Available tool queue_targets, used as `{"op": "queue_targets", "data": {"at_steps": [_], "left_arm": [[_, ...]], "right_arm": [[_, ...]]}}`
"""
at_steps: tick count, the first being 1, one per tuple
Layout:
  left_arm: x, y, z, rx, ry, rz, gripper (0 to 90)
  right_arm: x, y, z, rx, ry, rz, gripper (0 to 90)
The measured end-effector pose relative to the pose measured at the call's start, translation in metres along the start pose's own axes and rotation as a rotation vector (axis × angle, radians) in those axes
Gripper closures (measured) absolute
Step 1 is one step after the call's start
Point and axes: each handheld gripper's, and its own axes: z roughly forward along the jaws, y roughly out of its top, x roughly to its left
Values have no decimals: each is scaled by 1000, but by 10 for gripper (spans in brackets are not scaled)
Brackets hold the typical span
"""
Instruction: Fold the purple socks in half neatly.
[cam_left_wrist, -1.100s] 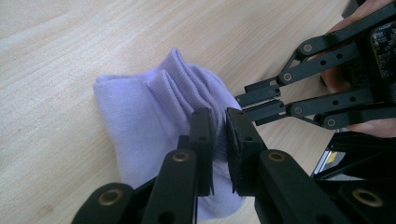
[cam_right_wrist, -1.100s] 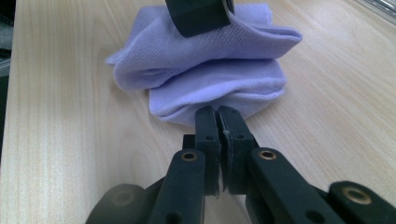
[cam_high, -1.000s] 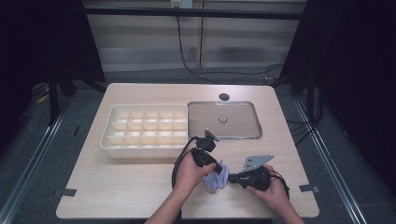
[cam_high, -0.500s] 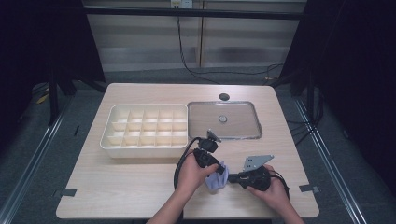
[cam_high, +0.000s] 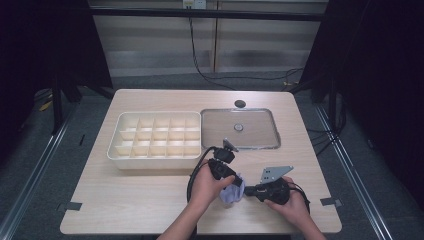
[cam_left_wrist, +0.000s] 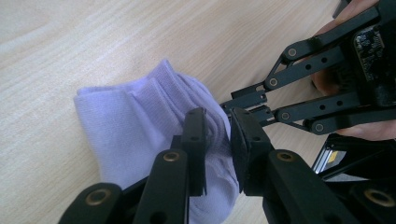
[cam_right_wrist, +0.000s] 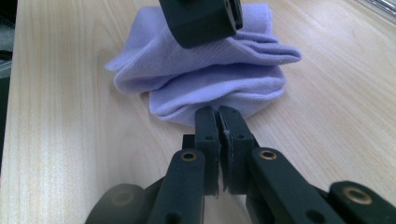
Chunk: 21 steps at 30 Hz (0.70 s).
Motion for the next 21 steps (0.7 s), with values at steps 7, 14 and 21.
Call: {"op": "queue_targets", "data": {"at_steps": [7, 14, 21], "left_arm": [[1, 0, -4, -4, -5, 7, 750], [3, 0, -9, -23, -6, -1, 745], [8, -3, -16, -23, 7, 2, 748]], "right_arm": [[0, 0, 0, 1, -1, 0, 868], [0, 0, 0, 1, -1, 0, 868], [0, 0, 0, 0, 0, 1, 868]]}}
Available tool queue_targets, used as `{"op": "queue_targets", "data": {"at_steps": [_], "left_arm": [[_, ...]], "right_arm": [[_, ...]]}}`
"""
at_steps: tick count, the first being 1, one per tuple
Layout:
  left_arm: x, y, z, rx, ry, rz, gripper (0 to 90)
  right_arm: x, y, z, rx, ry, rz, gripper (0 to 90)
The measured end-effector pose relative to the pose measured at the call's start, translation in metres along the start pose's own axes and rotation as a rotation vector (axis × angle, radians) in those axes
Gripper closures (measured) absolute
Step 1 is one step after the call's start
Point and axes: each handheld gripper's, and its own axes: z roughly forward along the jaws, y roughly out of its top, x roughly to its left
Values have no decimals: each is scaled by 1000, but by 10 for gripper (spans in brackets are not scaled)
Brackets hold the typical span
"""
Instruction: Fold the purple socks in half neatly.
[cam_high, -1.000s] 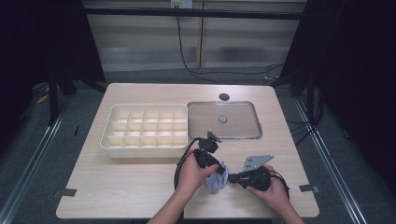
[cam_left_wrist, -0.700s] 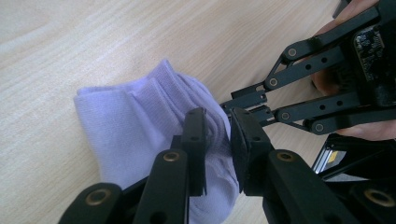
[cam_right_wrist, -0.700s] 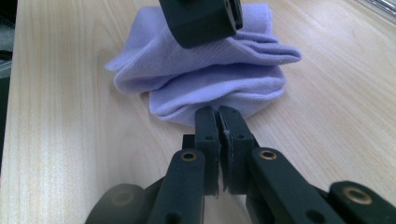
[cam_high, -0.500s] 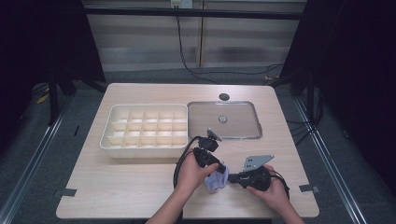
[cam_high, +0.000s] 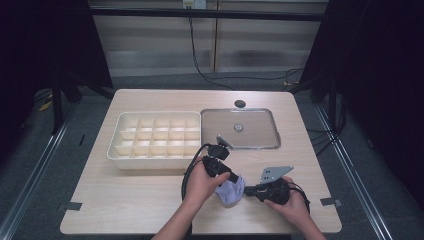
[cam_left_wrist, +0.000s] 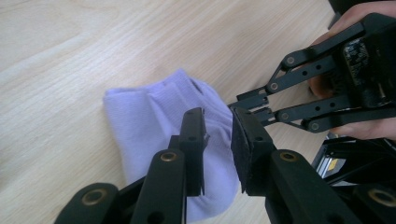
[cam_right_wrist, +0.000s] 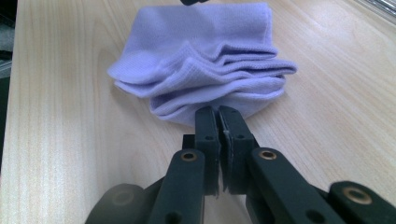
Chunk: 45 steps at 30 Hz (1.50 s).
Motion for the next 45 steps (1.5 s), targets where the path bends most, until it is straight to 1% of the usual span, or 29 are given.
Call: {"op": "queue_targets", "data": {"at_steps": [1, 2, 4, 6, 8, 10, 12, 13, 14, 15, 17, 19, 20, 21, 24, 26, 28, 31, 33, 34, 36, 37, 39, 41, 44, 45], "left_arm": [[0, -1, 1, -1, 5, -3, 756], [0, -1, 1, 9, 7, -4, 764], [1, -3, 4, 11, 24, 0, 780], [2, -4, 9, 30, 30, 9, 804], [4, -6, 14, 42, 47, 11, 810], [6, -7, 19, 44, 45, 4, 811], [6, -8, 22, 57, 53, 14, 810], [6, -9, 24, 54, 54, 10, 810], [5, -9, 25, 52, 62, 15, 806], [5, -9, 27, 52, 61, 22, 797], [4, -9, 30, 50, 64, 19, 781], [3, -10, 33, 66, 80, 30, 778], [3, -11, 34, 65, 80, 33, 777], [3, -12, 36, 61, 89, 34, 778], [2, -13, 36, 59, 92, 44, 780], [1, -14, 36, 49, 97, 45, 780], [1, -14, 36, 50, 96, 43, 779], [0, -14, 34, 58, 80, 37, 777], [-1, -13, 32, 60, 75, 40, 773], [-1, -13, 30, 55, 63, 45, 773], [-3, -13, 26, 49, 59, 45, 774], [-4, -12, 24, 47, 50, 44, 791], [-6, -13, 21, 52, 53, 50, 802], [-6, -14, 19, 59, 56, 47, 803], [-6, -18, 22, 64, 53, 47, 803], [-5, -19, 23, 74, 61, 49, 803]], "right_arm": [[0, 0, 0, 0, 1, 1, 869], [0, 0, 0, 0, 0, 0, 869], [0, 0, 0, 1, 0, 0, 869], [0, 0, 0, 0, -1, -1, 869], [1, 0, 0, 1, -1, 0, 870], [1, 0, 0, 3, -1, 1, 870], [1, 0, 0, 4, -2, -1, 870], [1, 0, 0, 3, -1, 0, 870], [1, 0, 0, 3, 0, 0, 870], [1, 0, 0, 3, -1, 0, 870], [1, 0, 0, 4, -2, 0, 868], [1, 0, 0, 4, -4, -1, 868], [1, 0, 0, 4, -2, 0, 867], [1, 0, -1, 6, -5, -2, 867], [1, 0, -1, 8, -7, 2, 866], [1, 0, -2, 8, -8, 2, 864], [0, -1, -2, 8, -9, 4, 865], [0, -1, -3, 7, -11, 4, 865], [-1, -1, -3, 5, -10, 6, 865], [-1, -1, -3, 5, -7, 8, 865], [-1, -1, -3, 4, -6, 5, 865], [-1, -1, -3, 5, -7, 6, 865], [-1, -1, -3, 4, -8, 9, 866], [-1, -1, -3, 3, -8, 8, 866], [-1, -1, -3, 4, -8, 10, 867], [-1, -1, -2, 4, -8, 10, 867]]}}
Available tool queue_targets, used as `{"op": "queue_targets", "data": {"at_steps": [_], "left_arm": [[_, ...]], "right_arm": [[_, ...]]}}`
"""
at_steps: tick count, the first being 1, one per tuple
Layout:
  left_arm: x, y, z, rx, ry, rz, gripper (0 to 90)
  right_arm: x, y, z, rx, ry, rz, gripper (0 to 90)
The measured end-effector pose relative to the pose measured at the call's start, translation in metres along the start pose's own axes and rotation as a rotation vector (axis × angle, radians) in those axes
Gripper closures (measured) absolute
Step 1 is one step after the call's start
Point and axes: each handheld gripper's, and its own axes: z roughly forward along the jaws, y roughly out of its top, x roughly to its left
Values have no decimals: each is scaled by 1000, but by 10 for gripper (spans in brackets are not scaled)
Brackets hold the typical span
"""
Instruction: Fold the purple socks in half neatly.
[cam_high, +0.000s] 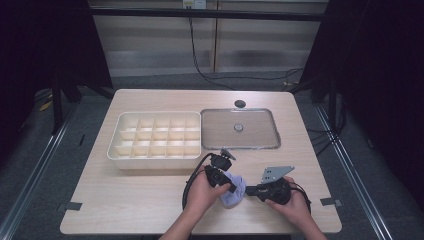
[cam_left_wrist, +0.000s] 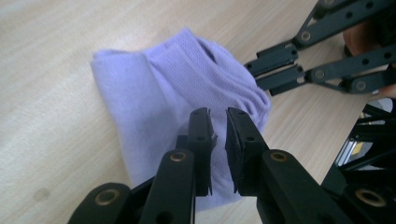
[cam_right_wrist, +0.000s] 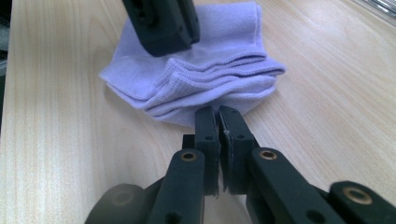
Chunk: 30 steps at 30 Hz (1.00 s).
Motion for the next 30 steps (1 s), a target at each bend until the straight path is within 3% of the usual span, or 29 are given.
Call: {"op": "queue_targets", "data": {"at_steps": [8, 16, 22, 23, 30], "left_arm": [[1, -2, 6, 4, -5, -2, 790], [5, -1, -17, -18, 4, 13, 748], [15, -4, -27, -65, 19, -28, 733], [17, -4, -28, -52, 19, -17, 730], [26, -7, -27, -63, 42, -51, 703]], "right_arm": [[0, 0, 0, 0, 0, -1, 868], [-1, 0, 1, -2, -1, -2, 869], [0, 0, 1, -4, -2, 4, 870], [0, 0, 1, -4, -1, 4, 871], [0, 0, 1, -3, -1, 3, 871]]}}
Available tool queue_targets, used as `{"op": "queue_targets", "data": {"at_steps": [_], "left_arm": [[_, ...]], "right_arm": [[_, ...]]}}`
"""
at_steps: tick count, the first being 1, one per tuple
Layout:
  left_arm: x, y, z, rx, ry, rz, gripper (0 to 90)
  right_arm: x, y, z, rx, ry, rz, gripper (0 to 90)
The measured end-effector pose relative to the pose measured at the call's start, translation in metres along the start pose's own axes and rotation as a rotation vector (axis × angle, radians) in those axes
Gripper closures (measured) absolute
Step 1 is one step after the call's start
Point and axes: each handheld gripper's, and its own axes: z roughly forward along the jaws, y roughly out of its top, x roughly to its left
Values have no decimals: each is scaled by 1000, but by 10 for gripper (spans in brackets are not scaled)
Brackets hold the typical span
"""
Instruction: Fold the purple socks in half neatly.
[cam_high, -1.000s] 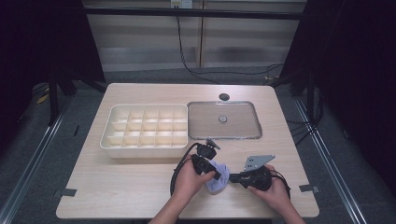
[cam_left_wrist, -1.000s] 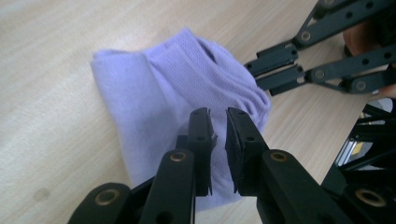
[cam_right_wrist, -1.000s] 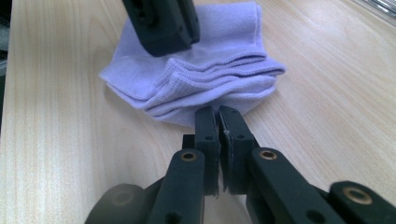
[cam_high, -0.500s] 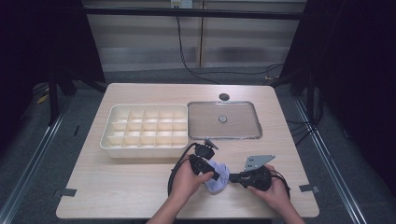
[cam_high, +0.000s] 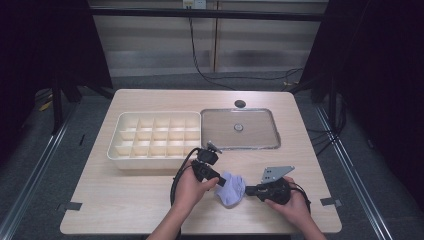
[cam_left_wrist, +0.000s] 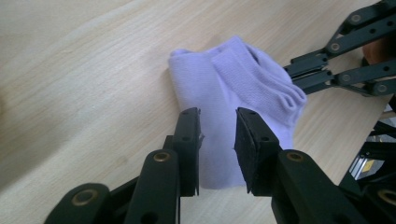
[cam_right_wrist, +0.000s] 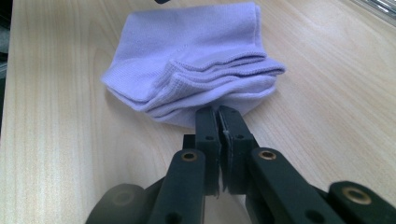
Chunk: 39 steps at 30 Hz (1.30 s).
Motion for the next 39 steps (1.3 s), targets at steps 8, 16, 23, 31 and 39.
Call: {"op": "queue_targets", "data": {"at_steps": [8, 16, 23, 31, 39], "left_arm": [[7, -3, 7, 4, -8, -36, 661], [13, -8, 12, 11, -36, -71, 659], [10, -7, 11, 9, -47, -75, 683], [11, -7, 12, 16, -49, -80, 719], [10, -5, 13, 11, -58, -85, 773]], "right_arm": [[1, 0, 0, 0, -2, 2, 872], [0, 0, 0, -2, -2, 2, 872], [1, 0, 0, -2, -5, 3, 873], [1, 0, 0, -3, -5, 3, 873], [0, 0, 1, -3, -4, 0, 873]]}}
